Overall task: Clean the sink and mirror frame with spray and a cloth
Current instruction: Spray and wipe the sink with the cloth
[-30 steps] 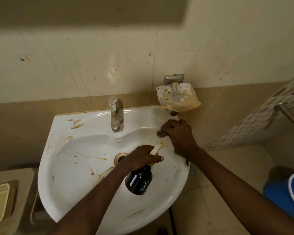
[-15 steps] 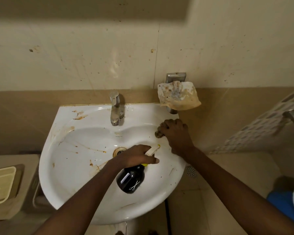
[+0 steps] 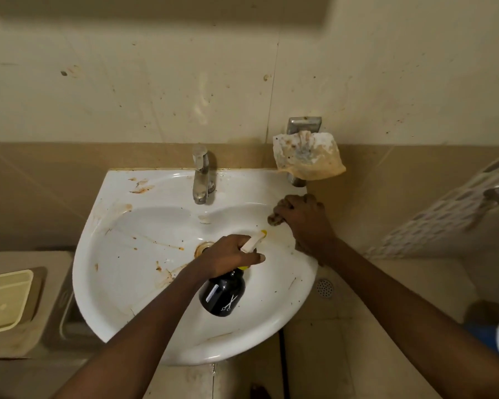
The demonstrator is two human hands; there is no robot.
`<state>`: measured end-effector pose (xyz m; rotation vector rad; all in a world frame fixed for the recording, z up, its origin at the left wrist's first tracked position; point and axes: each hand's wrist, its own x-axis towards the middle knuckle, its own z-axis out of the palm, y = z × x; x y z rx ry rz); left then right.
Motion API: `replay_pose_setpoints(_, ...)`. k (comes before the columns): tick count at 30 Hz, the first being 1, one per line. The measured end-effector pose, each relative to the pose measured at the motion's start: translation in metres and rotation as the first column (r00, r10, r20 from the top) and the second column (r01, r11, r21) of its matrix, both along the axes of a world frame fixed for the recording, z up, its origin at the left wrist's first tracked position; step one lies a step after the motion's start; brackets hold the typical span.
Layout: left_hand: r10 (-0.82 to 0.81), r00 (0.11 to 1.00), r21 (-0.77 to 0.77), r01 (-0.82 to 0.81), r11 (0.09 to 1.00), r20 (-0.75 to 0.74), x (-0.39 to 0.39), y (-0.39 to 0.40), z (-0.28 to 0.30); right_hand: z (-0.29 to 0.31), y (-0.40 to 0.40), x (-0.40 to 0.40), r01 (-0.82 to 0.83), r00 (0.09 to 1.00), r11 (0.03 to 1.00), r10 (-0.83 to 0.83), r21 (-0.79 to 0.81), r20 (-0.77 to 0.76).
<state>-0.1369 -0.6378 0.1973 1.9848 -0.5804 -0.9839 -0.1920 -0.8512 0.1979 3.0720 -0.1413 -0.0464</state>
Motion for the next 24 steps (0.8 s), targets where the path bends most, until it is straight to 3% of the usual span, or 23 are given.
replay_pose_setpoints(3,-0.058,0.995,0.009,0.059,0.998,-0.084,-0.003,0.005,0.005,-0.008,0.005,-0.061,-0.067,0.995,0.991,0.074,0.112,-0.064)
replay_pose_setpoints(5,-0.125,0.990,0.045,0.127,0.991,-0.061,-0.001,0.008,0.007,-0.011,0.015,-0.089,-0.056,0.993,0.986,0.071,0.160,-0.091)
replay_pose_setpoints(11,-0.223,0.974,0.078,0.219,0.973,0.040,-0.004,0.010,0.007,0.007,0.023,-0.007,0.005,0.999,0.999,-0.007,-0.045,-0.046)
replay_pose_setpoints(13,-0.221,0.972,0.067,0.216,0.974,0.082,-0.006,0.012,0.005,0.004,0.019,-0.001,0.037,0.999,0.998,-0.036,-0.049,0.020)
replay_pose_setpoints(19,-0.366,0.930,0.131,0.367,0.921,-0.027,-0.007,0.011,0.009,-0.010,0.029,-0.085,0.022,0.999,0.989,-0.016,0.149,-0.038)
replay_pose_setpoints(24,-0.417,0.908,0.163,0.417,0.894,-0.033,-0.008,0.013,0.013,0.005,0.026,-0.027,0.161,0.987,0.987,-0.161,-0.009,-0.010)
